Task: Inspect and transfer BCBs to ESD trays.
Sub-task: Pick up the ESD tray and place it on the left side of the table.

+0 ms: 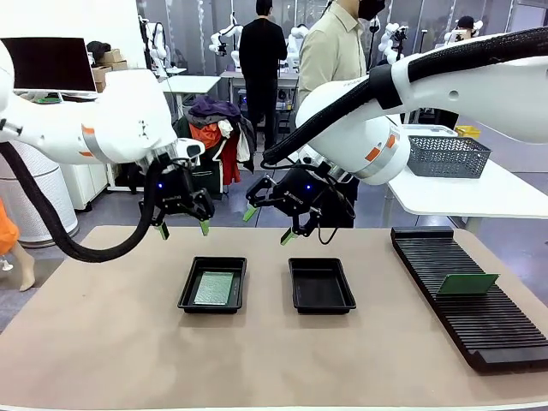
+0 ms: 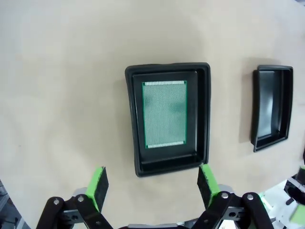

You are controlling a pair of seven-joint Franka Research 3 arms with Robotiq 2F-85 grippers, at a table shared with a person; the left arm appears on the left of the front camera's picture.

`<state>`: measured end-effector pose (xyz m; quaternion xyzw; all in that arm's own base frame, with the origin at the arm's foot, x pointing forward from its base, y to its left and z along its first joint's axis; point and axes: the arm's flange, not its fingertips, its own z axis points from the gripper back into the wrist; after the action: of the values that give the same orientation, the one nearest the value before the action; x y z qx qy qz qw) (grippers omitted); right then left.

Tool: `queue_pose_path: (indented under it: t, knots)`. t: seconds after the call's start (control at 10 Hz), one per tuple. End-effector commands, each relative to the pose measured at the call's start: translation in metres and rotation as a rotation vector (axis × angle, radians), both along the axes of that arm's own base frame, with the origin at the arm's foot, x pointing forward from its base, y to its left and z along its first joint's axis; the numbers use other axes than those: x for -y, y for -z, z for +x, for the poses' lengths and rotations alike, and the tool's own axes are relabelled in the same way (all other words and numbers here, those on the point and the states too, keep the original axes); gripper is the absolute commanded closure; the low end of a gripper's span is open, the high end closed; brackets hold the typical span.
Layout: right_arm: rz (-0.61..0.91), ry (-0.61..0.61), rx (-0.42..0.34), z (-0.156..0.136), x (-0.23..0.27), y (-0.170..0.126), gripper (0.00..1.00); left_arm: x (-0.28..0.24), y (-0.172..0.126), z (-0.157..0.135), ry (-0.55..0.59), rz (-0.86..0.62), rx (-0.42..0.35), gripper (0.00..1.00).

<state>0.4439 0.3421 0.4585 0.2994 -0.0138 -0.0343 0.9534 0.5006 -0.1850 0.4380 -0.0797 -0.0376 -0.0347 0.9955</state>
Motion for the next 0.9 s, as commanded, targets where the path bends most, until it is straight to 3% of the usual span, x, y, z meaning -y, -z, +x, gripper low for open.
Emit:
queue_pose_path:
  t: [0.0, 0.8]
  knots:
    - [-0.015, 0.010, -0.003, 0.001, -0.001, 0.000, 0.00, 0.007, 0.024, 0.003, -0.028, 0.057, 0.035, 0.00]
    - [-0.015, 0.010, -0.003, 0.001, -0.001, 0.000, 0.00, 0.019, 0.114, 0.016, -0.081, 0.070, -0.025, 0.00]
